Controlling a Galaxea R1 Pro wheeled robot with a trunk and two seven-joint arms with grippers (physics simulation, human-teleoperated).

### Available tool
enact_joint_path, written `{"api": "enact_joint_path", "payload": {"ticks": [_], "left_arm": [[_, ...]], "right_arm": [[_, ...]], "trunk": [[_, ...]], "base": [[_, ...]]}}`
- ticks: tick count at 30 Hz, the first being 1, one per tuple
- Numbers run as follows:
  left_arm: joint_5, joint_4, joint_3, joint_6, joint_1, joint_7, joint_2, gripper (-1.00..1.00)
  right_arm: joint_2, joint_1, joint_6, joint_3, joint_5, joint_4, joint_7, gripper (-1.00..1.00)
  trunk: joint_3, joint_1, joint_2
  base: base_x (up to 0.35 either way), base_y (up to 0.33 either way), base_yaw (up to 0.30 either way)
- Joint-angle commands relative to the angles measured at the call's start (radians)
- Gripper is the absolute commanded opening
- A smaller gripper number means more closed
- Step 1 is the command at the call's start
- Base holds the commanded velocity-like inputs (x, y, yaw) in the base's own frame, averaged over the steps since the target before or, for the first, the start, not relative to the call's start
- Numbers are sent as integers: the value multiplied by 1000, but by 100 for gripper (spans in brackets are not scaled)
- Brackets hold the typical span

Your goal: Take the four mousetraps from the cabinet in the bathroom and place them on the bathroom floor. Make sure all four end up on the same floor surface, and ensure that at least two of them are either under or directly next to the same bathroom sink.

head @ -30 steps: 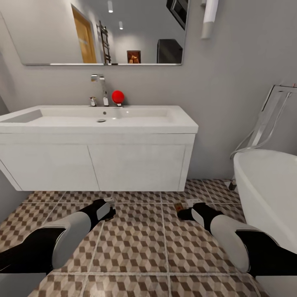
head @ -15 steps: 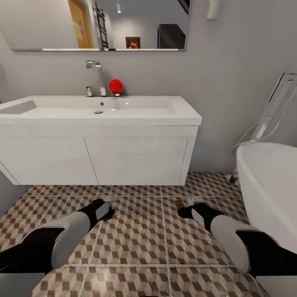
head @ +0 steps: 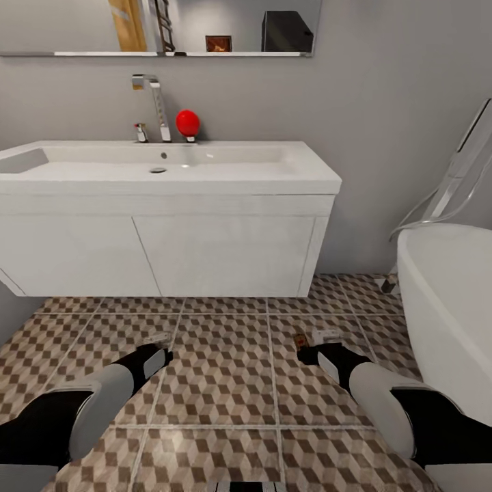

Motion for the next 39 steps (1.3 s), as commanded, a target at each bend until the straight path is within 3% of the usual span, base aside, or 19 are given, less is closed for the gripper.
{"api": "enact_joint_path", "payload": {"ticks": [1, 7, 10, 18, 23, 27, 34, 39], "left_arm": [[-9, -1, 1, -8, 1, 5, -1, -100], [-73, -1, 0, -32, 3, 4, -5, -100], [-81, -1, 0, -33, 3, 4, -5, -100], [-86, -3, 0, -34, 2, 4, -7, -100], [-135, -5, 0, -34, 2, 4, -35, -100], [-163, -7, 0, -35, 2, 4, -46, -100], [-170, -7, 0, -35, 3, 4, -47, -100], [-171, -8, 0, -36, 3, 4, -47, -100]], "right_arm": [[1, 0, 5, -3, 6, -1, -7, -100], [1, 0, 5, -3, 7, 0, -7, -100], [0, 1, -2, -3, 7, 0, -7, -100], [-1, 38, -109, -3, 4, -1, -16, -100], [-2, 42, -188, -4, -1, 0, -89, -100], [-2, 42, -210, -4, -8, 1, -129, -100], [0, 42, -204, -4, -13, 0, -138, -100], [6, 42, -200, -4, -15, 0, -141, -100]], "trunk": [[-5, 0, -1], [-28, 3, -2], [-40, 4, -3], [-70, 8, -5], [-90, 10, -6], [-105, 12, -7], [-132, 15, -8], [-132, 15, -8]], "base": [[0, 0, 0], [0, 0, 0], [0, 0, 0], [0, 0, 0], [0, 0, 0], [0, 0, 0], [0, 0, 0], [0, 0, 9]]}}
